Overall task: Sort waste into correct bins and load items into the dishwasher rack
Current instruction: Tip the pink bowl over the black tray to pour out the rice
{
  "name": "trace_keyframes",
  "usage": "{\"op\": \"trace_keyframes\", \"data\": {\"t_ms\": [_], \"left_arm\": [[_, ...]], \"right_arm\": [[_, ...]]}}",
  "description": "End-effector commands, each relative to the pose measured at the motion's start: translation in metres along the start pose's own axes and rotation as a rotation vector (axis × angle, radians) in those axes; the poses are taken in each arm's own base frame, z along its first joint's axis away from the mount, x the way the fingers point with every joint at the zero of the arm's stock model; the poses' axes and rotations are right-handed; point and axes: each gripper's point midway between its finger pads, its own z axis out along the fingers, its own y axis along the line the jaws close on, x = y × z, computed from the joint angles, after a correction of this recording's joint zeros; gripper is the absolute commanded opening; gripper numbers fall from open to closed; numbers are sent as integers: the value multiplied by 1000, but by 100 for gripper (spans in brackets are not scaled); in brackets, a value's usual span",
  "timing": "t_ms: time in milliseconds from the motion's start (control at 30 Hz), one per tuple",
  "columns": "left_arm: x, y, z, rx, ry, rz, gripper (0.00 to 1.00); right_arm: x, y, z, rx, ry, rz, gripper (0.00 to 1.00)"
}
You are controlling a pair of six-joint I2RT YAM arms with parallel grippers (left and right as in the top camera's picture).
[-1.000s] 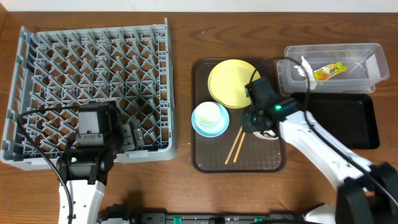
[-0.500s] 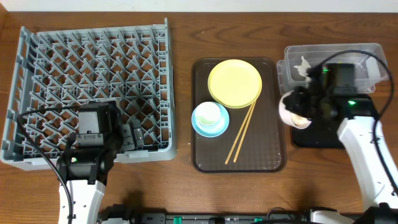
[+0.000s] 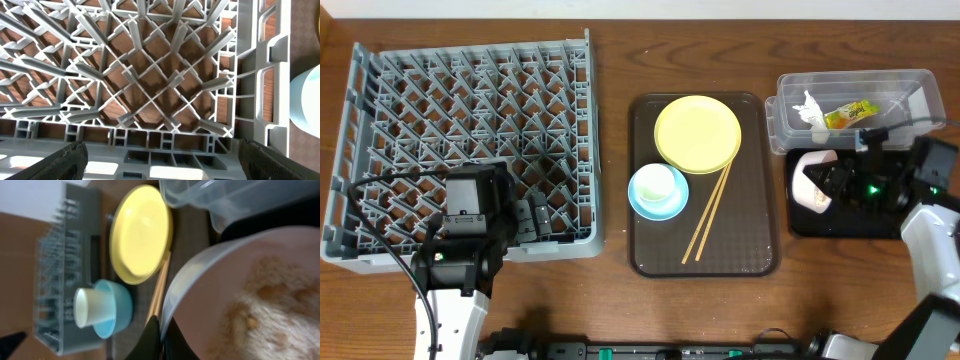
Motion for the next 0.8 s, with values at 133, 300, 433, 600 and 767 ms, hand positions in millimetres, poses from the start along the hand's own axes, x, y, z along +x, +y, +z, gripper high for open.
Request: {"op": "trace_keyframes", "data": {"t_ms": [133, 300, 433, 600, 767], "left_arm": [[-7, -1, -5, 2, -21, 11, 97], [-7, -1, -5, 2, -21, 11, 97], [-7, -1, -5, 2, -21, 11, 97], [-7, -1, -5, 3, -20, 11, 97], [-7, -1, -5, 2, -21, 11, 97]], "right_arm": [[11, 6, -6, -339, -34, 37, 1], [4, 6, -20, -463, -91, 15, 1], [-2, 6, -31, -505, -129, 12, 1], [-8, 2, -43, -527, -171, 24, 1], [-16, -9, -61, -522, -239, 36, 1]]}}
